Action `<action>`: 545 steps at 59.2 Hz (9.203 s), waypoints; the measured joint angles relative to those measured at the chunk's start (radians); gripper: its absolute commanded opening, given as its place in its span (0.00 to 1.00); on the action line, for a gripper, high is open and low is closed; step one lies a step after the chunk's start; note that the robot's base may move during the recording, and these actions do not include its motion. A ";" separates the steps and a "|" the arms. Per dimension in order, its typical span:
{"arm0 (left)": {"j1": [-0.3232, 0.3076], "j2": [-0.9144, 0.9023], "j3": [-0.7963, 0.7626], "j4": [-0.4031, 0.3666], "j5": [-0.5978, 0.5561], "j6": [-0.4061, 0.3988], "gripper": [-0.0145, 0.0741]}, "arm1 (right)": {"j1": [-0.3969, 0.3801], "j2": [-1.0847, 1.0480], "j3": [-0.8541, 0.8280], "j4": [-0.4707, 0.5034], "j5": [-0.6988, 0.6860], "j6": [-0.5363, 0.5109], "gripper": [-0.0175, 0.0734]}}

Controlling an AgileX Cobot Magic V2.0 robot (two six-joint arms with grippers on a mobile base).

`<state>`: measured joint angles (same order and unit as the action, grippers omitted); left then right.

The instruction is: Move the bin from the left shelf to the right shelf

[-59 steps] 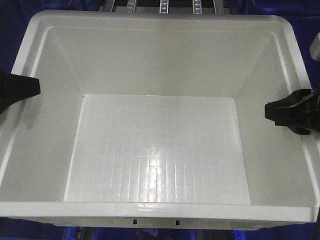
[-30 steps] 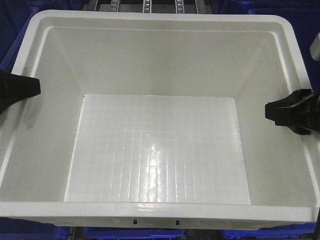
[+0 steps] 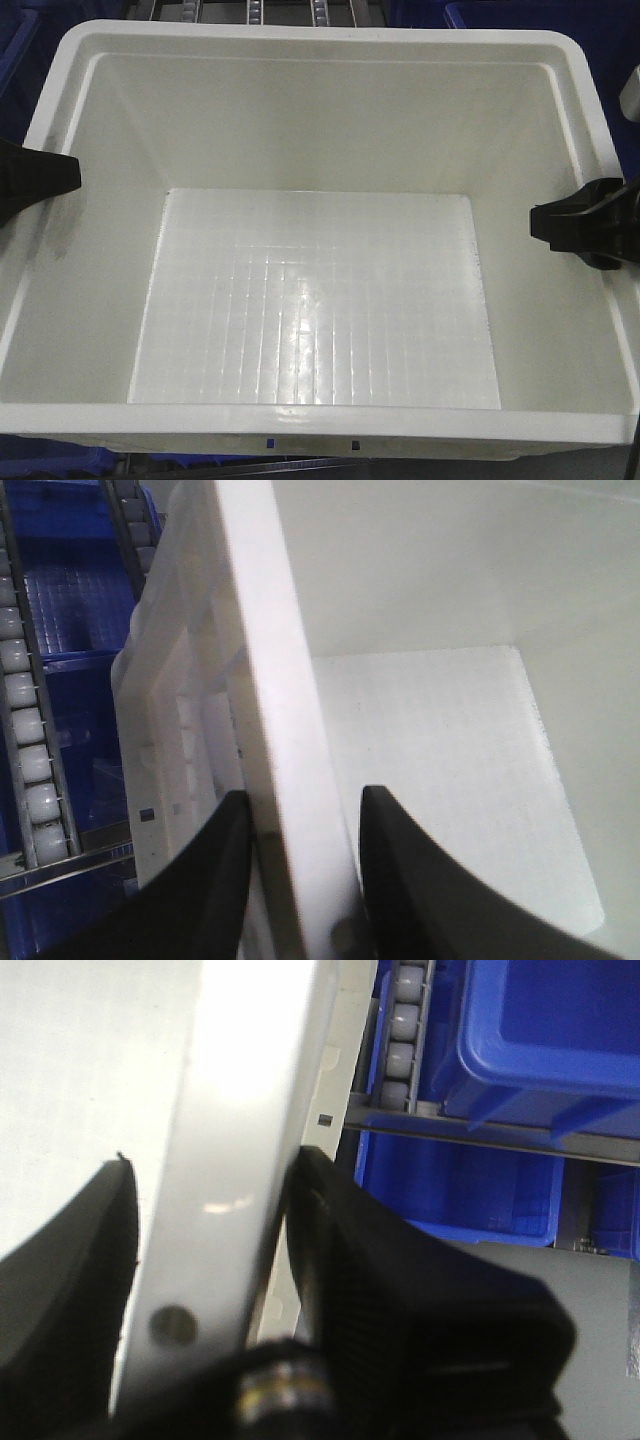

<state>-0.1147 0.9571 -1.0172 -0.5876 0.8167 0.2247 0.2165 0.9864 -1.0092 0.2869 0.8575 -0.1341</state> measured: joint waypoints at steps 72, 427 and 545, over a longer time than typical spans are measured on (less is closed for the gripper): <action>0.000 0.000 0.000 0.000 0.000 0.000 0.16 | 0.000 0.000 0.000 0.000 0.000 0.000 0.19; 0.000 0.000 0.000 0.000 0.000 -0.001 0.16 | 0.000 0.000 0.000 -0.002 0.009 0.000 0.19; 0.000 0.000 0.000 0.000 0.000 -0.001 0.16 | 0.000 0.000 0.000 -0.002 0.010 0.001 0.19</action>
<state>-0.1147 0.9571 -1.0172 -0.5876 0.8167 0.2237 0.2165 0.9864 -1.0092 0.2849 0.8673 -0.1333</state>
